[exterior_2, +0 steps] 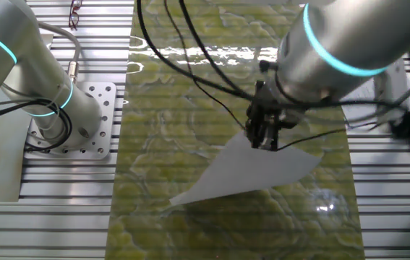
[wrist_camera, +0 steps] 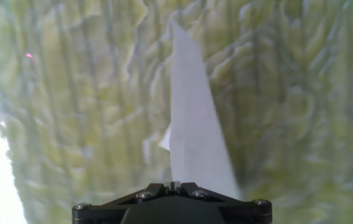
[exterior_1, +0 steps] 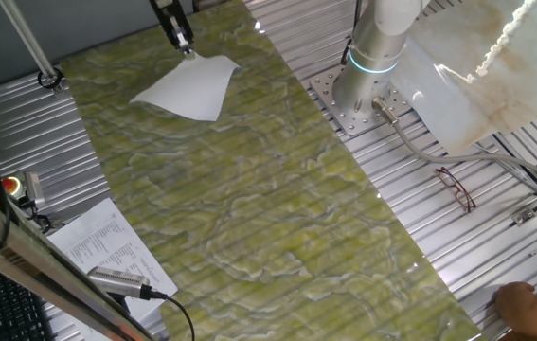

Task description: Flip over and spread out the paper that is laid flat on the table

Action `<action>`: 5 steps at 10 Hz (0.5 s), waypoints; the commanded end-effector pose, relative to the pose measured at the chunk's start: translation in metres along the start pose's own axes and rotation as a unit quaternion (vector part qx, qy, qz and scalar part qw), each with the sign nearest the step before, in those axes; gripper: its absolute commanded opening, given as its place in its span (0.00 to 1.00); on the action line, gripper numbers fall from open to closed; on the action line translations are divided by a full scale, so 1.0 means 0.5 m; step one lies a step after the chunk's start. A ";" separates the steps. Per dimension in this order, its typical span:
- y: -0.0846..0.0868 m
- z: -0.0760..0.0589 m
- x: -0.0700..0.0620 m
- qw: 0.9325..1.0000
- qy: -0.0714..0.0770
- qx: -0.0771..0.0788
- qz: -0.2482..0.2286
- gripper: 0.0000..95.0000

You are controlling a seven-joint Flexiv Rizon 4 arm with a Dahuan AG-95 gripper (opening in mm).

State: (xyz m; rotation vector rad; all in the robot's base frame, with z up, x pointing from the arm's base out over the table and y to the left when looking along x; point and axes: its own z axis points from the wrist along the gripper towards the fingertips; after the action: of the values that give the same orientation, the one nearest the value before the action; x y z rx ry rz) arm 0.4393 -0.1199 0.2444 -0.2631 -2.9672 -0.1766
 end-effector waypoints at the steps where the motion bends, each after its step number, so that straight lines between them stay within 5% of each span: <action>1: 0.049 0.028 0.018 0.998 -0.010 -0.063 0.003 0.00; 5: 0.110 0.052 0.038 0.995 -0.010 -0.100 0.020 0.00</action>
State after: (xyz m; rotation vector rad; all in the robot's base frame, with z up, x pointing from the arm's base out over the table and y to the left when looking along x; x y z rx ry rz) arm 0.4268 -0.0628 0.2278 -0.3480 -2.9670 -0.4498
